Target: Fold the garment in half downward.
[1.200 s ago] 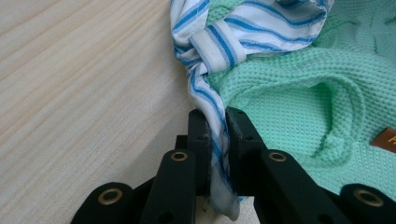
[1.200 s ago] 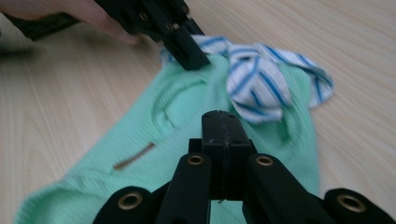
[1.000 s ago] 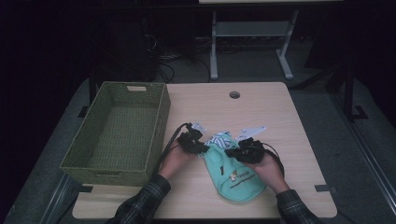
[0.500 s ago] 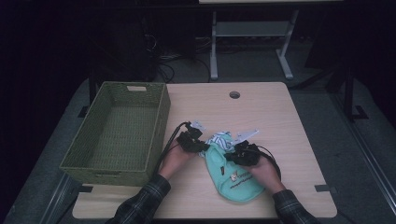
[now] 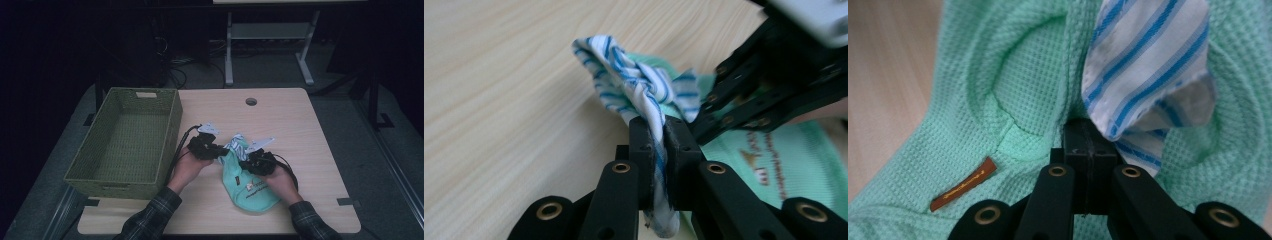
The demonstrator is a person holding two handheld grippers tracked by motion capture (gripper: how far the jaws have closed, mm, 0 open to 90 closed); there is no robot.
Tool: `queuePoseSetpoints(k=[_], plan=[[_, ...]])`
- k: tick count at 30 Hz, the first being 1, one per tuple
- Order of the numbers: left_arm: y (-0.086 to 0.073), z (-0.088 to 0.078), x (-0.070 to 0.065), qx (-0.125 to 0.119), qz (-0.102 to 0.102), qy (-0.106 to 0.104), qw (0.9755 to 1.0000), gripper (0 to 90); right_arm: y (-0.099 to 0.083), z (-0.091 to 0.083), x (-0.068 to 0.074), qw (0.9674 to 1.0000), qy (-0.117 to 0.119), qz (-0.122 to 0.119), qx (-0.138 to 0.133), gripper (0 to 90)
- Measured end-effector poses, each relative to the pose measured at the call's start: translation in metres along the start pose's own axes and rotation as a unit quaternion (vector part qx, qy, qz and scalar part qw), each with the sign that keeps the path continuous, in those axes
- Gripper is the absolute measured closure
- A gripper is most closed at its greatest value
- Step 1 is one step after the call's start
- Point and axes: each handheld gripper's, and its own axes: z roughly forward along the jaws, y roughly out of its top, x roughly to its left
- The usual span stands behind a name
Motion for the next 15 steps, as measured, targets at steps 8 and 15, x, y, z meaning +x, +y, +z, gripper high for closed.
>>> queuePoseSetpoints(k=[8, 15], plan=[[0.002, -0.005, 0.000, -0.012, 0.008, 0.015, 0.9998, 83.5, -0.001, -0.020, -0.001, 0.9999, 0.006, 0.005, -0.014, 89.8], [0.004, -0.010, 0.002, -0.018, 0.013, 0.042, 0.9989, 83.5, -0.027, -0.039, -0.001, 0.9998, -0.001, 0.020, -0.001, 89.8]])
